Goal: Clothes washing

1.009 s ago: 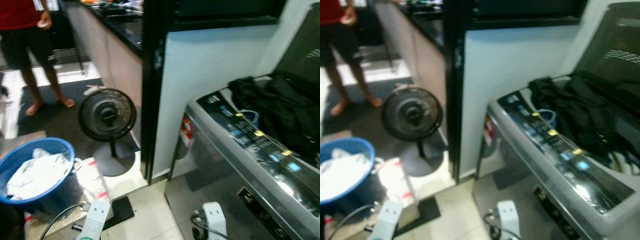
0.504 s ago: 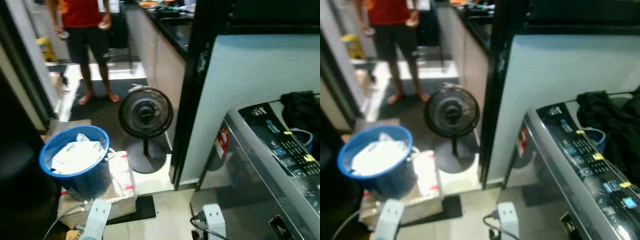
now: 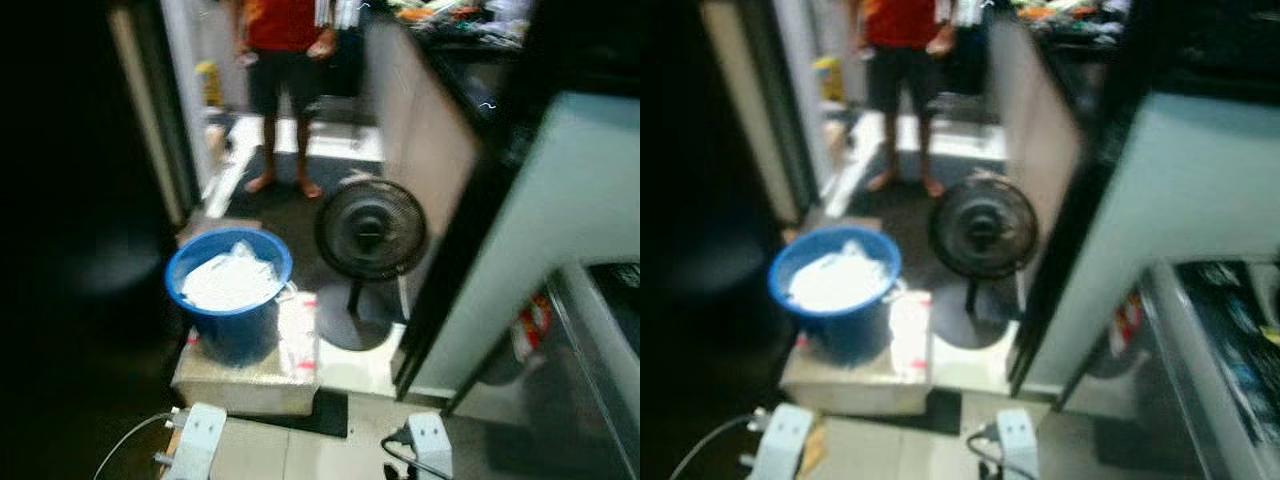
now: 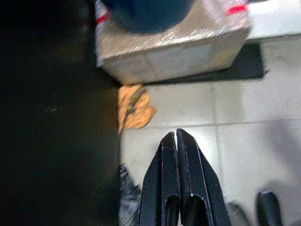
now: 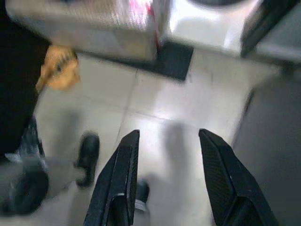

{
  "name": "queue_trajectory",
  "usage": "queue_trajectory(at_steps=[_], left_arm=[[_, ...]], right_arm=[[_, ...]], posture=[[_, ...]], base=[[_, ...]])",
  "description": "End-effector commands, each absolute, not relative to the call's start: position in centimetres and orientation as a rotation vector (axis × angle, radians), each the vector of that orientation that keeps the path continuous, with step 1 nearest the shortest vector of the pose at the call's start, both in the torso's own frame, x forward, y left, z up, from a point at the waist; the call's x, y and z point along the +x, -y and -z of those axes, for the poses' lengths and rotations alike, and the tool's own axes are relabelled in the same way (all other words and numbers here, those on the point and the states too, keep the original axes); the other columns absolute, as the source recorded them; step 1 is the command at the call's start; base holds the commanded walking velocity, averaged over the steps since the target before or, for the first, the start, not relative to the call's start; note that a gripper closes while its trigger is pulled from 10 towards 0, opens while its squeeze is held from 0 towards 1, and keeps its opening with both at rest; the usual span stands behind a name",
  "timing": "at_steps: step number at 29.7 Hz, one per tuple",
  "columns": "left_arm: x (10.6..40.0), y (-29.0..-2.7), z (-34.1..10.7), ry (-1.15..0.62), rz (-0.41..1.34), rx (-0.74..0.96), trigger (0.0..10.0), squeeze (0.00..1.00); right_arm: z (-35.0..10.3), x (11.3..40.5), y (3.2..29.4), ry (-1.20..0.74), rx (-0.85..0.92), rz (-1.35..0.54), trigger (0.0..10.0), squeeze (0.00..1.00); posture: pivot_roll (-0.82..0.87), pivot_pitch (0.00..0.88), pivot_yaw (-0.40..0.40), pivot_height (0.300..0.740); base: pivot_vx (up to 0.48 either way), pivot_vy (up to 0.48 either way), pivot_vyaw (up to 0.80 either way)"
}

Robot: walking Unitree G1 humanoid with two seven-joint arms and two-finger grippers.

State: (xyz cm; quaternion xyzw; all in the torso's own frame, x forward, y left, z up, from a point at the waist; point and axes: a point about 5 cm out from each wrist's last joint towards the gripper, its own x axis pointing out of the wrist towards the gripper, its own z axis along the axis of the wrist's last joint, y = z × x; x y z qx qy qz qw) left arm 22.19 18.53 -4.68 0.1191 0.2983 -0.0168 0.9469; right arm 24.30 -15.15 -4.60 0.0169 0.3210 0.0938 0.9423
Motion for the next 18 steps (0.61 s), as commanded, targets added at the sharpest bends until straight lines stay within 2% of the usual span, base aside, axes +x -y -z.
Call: queue_trajectory(at_steps=[1, 5, 16, 18], left_arm=[[22.32, -18.31, 4.66, -0.603, 0.036, 0.24, 10.0, 0.0], [22.35, -18.29, 4.68, -0.601, 0.036, 0.239, 10.0, 0.0], [22.41, -18.29, 4.69, -0.595, 0.04, 0.244, 10.0, 0.0], [22.43, -18.3, 4.69, -0.595, 0.04, 0.246, 10.0, 0.0]], right_arm=[[5.18, 23.46, 14.87, -0.678, 0.025, -0.2, 10.0, 0.0], [5.07, 23.61, 14.98, -0.666, 0.011, -0.184, 10.0, 0.0], [4.84, 23.85, 14.96, -0.645, 0.059, -0.175, 10.0, 0.0], [4.83, 23.89, 14.97, -0.646, 0.049, -0.173, 10.0, 0.0]], posture=[[0.07, 0.009, -0.027, 0.74], [0.07, 0.01, -0.027, 0.74], [0.06, 0.012, -0.024, 0.74], [0.06, 0.012, -0.023, 0.74]], base=[[0.465, 0.0, 0.79], [0.465, 0.0, 0.79], [0.465, 0.0, 0.0], [0.465, 0.0, 0.77]])
